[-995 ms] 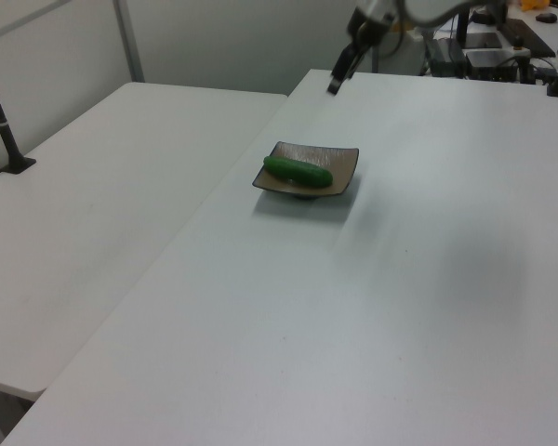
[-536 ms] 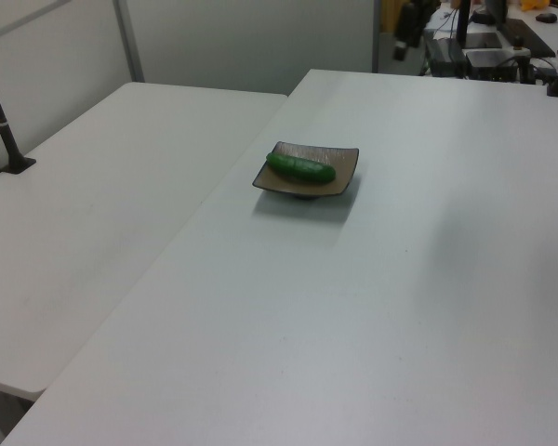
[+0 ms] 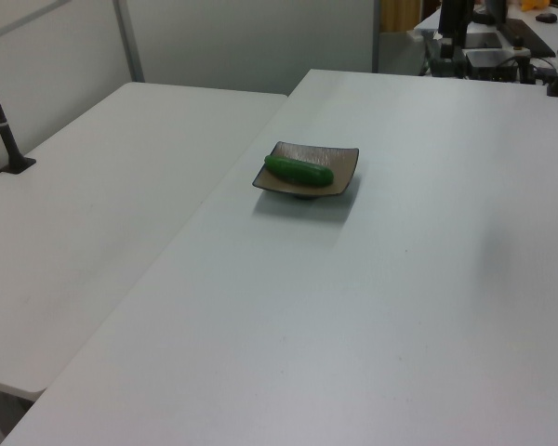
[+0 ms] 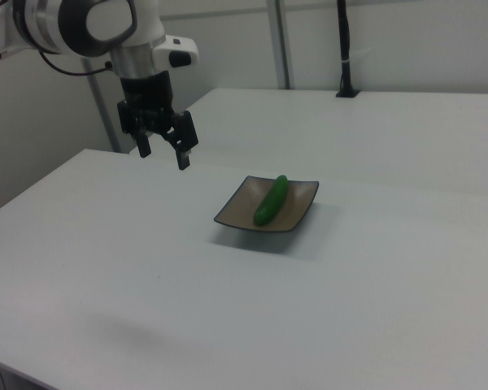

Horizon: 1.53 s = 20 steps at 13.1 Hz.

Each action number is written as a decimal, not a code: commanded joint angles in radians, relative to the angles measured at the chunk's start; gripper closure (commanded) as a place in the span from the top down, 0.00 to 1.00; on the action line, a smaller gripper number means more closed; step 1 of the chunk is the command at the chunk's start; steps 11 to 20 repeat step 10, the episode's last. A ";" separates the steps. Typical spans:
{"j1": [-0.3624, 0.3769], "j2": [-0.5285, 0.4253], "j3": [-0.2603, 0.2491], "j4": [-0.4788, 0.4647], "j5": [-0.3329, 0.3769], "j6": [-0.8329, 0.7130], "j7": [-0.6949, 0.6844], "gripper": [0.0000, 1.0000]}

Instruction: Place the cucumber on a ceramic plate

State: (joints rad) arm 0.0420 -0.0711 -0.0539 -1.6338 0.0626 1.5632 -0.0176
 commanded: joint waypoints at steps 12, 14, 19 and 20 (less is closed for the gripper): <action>-0.001 -0.007 0.002 -0.069 0.000 0.166 -0.127 1.00; -0.001 -0.007 0.002 -0.069 0.000 0.166 -0.127 1.00; -0.001 -0.007 0.002 -0.069 0.000 0.166 -0.127 1.00; -0.001 -0.007 0.002 -0.069 0.000 0.166 -0.127 1.00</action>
